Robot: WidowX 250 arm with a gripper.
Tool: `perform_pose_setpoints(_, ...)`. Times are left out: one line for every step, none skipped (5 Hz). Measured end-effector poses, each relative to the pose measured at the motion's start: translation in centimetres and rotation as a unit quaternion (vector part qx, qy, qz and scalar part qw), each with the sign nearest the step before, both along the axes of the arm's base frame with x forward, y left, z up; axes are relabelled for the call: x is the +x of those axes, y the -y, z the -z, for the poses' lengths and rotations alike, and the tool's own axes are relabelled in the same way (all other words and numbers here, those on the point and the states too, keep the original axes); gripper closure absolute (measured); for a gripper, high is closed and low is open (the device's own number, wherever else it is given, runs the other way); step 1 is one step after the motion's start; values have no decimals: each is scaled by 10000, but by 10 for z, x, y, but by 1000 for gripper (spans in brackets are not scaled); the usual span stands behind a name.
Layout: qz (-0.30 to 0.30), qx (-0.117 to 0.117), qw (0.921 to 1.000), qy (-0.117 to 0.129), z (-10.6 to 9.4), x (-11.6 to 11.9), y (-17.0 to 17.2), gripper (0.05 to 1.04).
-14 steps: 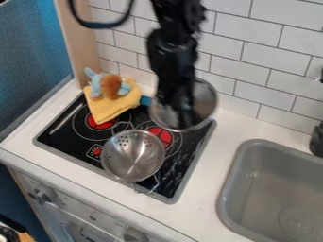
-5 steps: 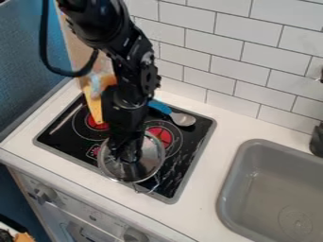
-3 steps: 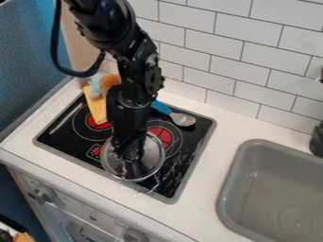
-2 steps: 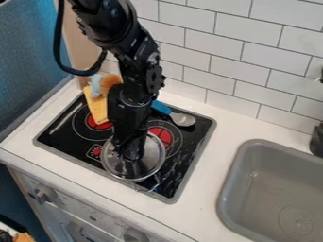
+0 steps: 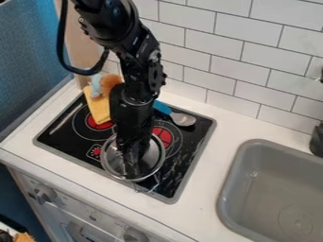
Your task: Moved the lid from the right side of the table and covered the cooking pan.
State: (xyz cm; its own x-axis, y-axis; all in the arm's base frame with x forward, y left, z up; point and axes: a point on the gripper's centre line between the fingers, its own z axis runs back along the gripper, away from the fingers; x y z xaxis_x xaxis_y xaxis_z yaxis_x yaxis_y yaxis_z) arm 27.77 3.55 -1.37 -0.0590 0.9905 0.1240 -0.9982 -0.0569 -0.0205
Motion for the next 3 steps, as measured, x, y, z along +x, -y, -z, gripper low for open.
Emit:
perform_pose_setpoints(-42, -114, 9999, -34, -4, -3, 1, 78)
perform_pose_setpoints(108, -226, 9994, 218, -26, 2, 3, 83)
perform_pose_setpoints(237, -349, 9983, 396, -52, 7, 4, 83)
